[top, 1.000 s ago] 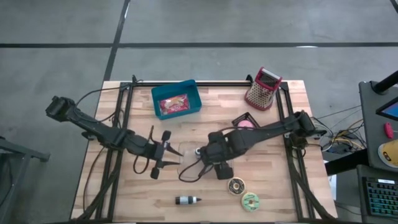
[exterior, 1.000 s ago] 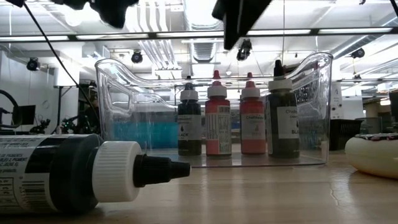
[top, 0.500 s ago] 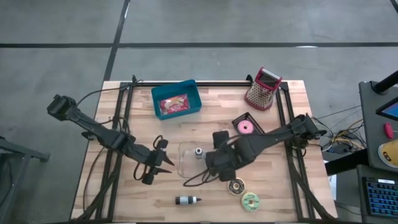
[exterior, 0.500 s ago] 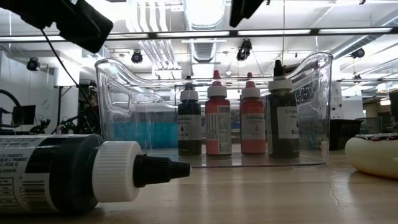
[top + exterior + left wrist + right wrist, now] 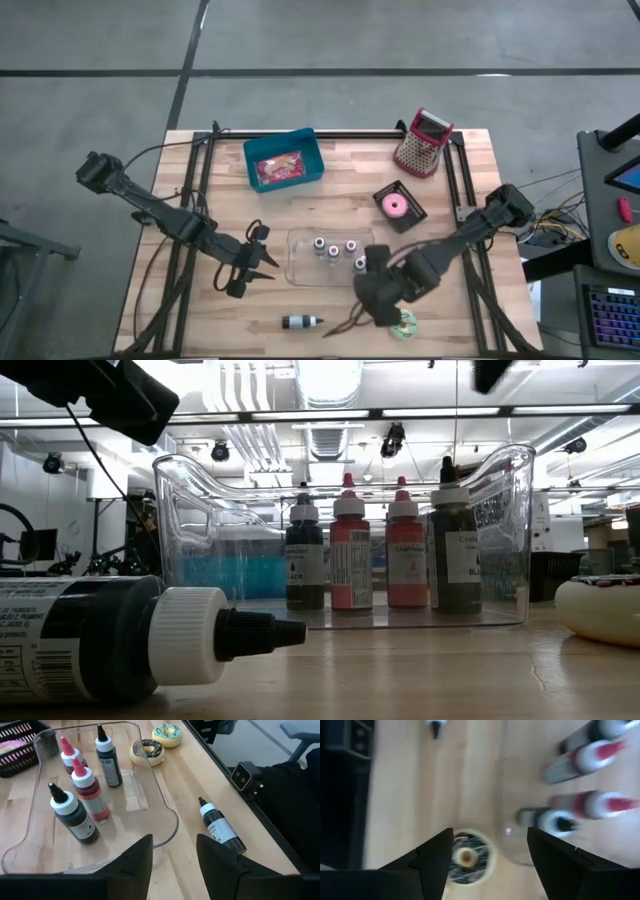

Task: Pick & Place Food Item
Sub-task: Put the black donut into the black bin

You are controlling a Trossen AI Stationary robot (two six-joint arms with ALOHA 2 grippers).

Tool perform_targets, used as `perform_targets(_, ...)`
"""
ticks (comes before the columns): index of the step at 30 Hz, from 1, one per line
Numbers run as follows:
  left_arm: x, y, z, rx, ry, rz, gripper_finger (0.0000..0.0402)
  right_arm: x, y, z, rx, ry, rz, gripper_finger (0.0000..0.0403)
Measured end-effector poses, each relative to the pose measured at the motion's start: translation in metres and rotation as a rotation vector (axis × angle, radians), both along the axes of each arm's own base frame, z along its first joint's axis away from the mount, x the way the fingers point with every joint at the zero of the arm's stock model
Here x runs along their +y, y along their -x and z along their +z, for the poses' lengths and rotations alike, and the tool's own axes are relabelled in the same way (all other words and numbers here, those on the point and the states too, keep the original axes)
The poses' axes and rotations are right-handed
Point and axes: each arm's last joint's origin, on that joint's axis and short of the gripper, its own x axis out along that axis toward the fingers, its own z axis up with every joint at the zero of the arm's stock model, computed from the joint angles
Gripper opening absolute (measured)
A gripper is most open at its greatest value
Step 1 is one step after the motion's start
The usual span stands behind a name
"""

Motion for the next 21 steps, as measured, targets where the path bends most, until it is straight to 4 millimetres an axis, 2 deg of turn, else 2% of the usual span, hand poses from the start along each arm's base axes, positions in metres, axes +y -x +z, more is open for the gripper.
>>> perform_targets(10, 0.000, 0.000, 0.000, -0.001, -0.002, -0.001, 0.0156, 0.036, 0.019, -0.030, 0.018, -0.180, -0.064, 0.0249)
perform_targets(21, 0.000, -0.001, 0.001, -0.020, -0.019, -0.014, 0.0156, 0.040, 0.036, -0.056, 0.097, -0.169, -0.158, 0.0249)
